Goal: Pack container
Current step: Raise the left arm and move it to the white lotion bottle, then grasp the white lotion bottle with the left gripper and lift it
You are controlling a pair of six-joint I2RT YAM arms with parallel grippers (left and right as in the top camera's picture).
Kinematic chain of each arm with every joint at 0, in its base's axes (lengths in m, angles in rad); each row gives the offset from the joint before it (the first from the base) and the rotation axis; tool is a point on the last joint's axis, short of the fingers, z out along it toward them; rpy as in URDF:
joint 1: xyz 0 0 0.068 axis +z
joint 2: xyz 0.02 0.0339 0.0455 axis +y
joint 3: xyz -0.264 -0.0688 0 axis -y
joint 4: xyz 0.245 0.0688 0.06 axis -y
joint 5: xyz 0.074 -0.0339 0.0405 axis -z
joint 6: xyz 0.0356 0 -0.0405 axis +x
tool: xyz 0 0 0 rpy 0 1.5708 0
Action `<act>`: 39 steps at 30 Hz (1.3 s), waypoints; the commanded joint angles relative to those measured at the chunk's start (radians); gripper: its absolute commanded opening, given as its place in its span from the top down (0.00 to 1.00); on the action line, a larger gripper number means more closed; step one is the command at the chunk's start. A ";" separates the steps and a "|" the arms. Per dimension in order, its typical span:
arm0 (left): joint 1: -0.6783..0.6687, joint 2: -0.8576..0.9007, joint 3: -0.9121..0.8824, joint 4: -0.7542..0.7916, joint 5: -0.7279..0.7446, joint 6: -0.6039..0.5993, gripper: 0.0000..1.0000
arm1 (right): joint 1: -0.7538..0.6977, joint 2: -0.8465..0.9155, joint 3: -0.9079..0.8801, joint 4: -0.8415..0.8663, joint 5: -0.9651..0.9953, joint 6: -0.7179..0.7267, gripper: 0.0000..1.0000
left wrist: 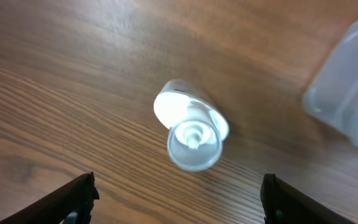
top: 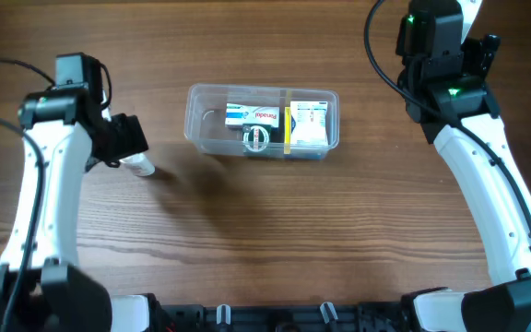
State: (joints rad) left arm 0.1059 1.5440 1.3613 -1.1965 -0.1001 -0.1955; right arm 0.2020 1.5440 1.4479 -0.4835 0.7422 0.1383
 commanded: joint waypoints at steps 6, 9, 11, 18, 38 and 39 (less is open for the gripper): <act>0.005 0.148 -0.017 0.045 -0.002 0.016 0.17 | 0.002 0.013 0.003 0.003 0.020 0.019 0.00; 0.005 0.172 -0.017 0.056 -0.002 0.015 0.18 | 0.002 0.013 0.003 0.003 0.020 0.019 0.00; 0.005 0.187 -0.017 0.061 -0.001 0.008 0.18 | 0.002 0.013 0.003 0.003 0.020 0.019 0.00; 0.005 0.225 -0.017 0.077 0.031 0.004 0.21 | 0.002 0.013 0.003 0.003 0.020 0.019 0.00; 0.005 0.233 -0.082 0.161 0.085 -0.079 0.27 | 0.002 0.013 0.003 0.003 0.020 0.019 0.00; 0.005 0.233 -0.090 0.167 0.085 -0.079 0.27 | 0.002 0.013 0.003 0.003 0.020 0.019 0.00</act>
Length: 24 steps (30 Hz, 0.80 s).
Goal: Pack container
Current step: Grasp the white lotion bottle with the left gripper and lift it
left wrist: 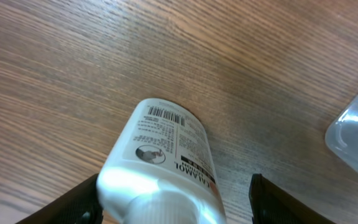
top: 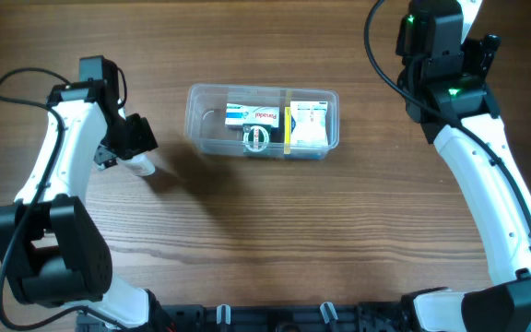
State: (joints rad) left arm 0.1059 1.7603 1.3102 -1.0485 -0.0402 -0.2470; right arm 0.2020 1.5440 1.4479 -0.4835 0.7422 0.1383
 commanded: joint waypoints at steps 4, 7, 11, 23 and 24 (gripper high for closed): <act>0.005 0.017 -0.053 0.030 0.024 -0.027 0.31 | 0.002 0.013 0.003 0.003 0.020 0.019 0.00; 0.005 0.017 -0.053 0.040 0.024 -0.027 0.46 | 0.002 0.013 0.003 0.003 0.020 0.019 0.00; 0.005 0.017 -0.053 0.063 0.024 -0.027 0.67 | 0.002 0.013 0.003 0.003 0.020 0.019 0.00; 0.005 0.016 -0.053 0.164 0.023 -0.023 0.86 | 0.002 0.013 0.003 0.003 0.020 0.019 0.00; 0.005 0.016 -0.053 0.167 0.023 -0.023 0.85 | 0.002 0.013 0.003 0.003 0.020 0.019 0.00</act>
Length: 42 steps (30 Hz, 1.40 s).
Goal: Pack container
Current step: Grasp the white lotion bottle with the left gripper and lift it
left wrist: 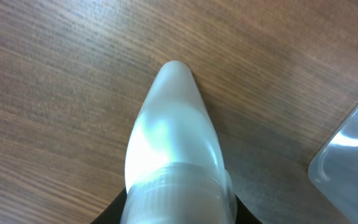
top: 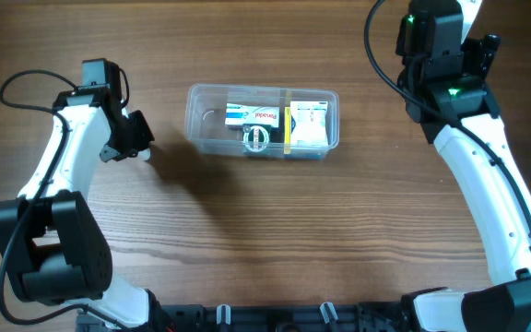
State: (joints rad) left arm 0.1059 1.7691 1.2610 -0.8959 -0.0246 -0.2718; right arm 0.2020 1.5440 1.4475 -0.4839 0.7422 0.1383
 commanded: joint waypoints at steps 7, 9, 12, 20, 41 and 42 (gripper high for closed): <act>0.005 0.008 -0.003 0.014 0.005 0.003 0.82 | 0.002 0.013 0.003 0.003 0.020 0.019 0.00; 0.005 0.008 -0.003 0.014 0.005 0.006 0.82 | 0.002 0.013 0.003 0.003 0.020 0.019 0.00; 0.005 0.006 -0.003 0.011 0.005 0.006 0.83 | 0.002 0.013 0.003 0.003 0.020 0.019 0.00; 0.005 0.004 -0.003 0.026 -0.032 0.006 0.62 | 0.002 0.013 0.003 0.003 0.020 0.019 0.00; 0.005 0.000 -0.001 0.093 -0.045 0.022 0.87 | 0.002 0.013 0.003 0.003 0.020 0.019 0.00; 0.005 -0.002 0.003 0.089 -0.044 0.033 0.87 | 0.002 0.013 0.003 0.003 0.020 0.019 0.00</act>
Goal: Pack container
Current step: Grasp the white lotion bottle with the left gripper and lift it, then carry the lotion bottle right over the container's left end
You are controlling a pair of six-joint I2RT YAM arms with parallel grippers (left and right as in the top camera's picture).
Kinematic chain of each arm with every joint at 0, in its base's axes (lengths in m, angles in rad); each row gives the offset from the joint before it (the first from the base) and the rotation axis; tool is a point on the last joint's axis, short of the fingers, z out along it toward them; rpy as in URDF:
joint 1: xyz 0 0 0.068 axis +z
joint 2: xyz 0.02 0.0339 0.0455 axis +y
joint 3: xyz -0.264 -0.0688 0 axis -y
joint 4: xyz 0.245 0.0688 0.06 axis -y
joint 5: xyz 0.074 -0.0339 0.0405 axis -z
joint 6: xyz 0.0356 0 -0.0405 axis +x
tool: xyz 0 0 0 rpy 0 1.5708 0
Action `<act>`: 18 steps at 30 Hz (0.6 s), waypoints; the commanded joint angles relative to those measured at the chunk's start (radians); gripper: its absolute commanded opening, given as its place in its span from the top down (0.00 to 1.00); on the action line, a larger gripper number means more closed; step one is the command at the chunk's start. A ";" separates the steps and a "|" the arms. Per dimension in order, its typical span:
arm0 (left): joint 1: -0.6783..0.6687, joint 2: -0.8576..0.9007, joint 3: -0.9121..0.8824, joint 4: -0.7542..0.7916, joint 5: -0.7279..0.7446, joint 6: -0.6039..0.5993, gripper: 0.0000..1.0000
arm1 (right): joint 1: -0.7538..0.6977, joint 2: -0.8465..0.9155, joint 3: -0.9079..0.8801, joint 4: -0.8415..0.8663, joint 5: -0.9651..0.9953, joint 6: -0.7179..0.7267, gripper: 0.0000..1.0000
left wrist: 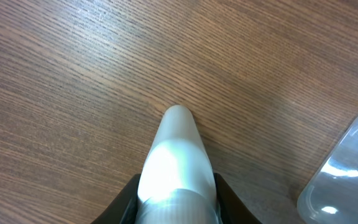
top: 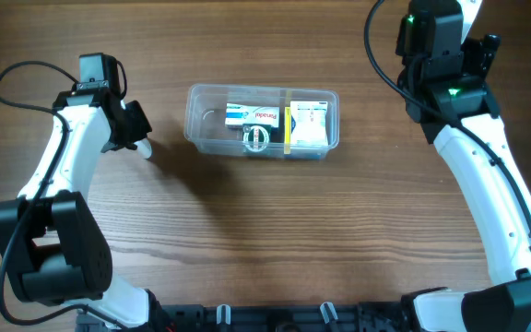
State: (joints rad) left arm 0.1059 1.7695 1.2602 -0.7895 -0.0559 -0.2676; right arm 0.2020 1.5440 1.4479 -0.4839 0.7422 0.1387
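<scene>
A white plastic bottle (left wrist: 178, 163) is held by its capped end in my left gripper (left wrist: 176, 202), which is shut on it; its rounded far end points away over the wood. In the overhead view the left gripper (top: 129, 129) hangs left of the clear container (top: 263, 121), with the bottle's (top: 144, 148) white tip poking out below it. The container holds a blue-and-white box (top: 254, 114), a white box (top: 308, 124) and a small round item (top: 256, 138). One corner of the container (left wrist: 347, 180) shows in the left wrist view.
My right arm (top: 452, 88) stands folded at the far right, beyond the container; its fingers cannot be made out. The left arm's black cable (top: 21, 72) loops over the wooden table (top: 275, 240) at the far left.
My left gripper, still shut on the bottle, now stands higher above the table and slightly farther back. The table and container corner look farther off in the wrist view. The right arm is unchanged.
The bottle first lay on the table left of the container, with my open left gripper above it. Then the open fingers were down either side of it. After that they were shut on it, and now it hangs clear of the wood.
</scene>
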 commanded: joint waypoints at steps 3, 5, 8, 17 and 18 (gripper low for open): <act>0.005 -0.021 0.044 -0.054 -0.014 0.029 0.86 | 0.002 0.013 0.003 0.003 0.020 0.018 0.00; 0.005 -0.041 0.093 -0.087 -0.013 0.029 0.87 | 0.002 0.013 0.003 0.003 0.020 0.018 0.00; -0.003 -0.085 0.179 -0.134 -0.004 0.029 0.89 | 0.002 0.013 0.003 0.003 0.020 0.018 0.00; -0.107 -0.263 0.294 -0.142 0.315 0.161 0.90 | 0.002 0.013 0.003 0.003 0.020 0.019 0.00; -0.129 -0.274 0.294 -0.143 0.324 0.164 0.90 | 0.002 0.013 0.003 0.003 0.020 0.019 0.00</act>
State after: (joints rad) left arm 0.0429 1.5650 1.5326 -0.9360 0.1089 -0.1753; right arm 0.2020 1.5440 1.4475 -0.4835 0.7422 0.1387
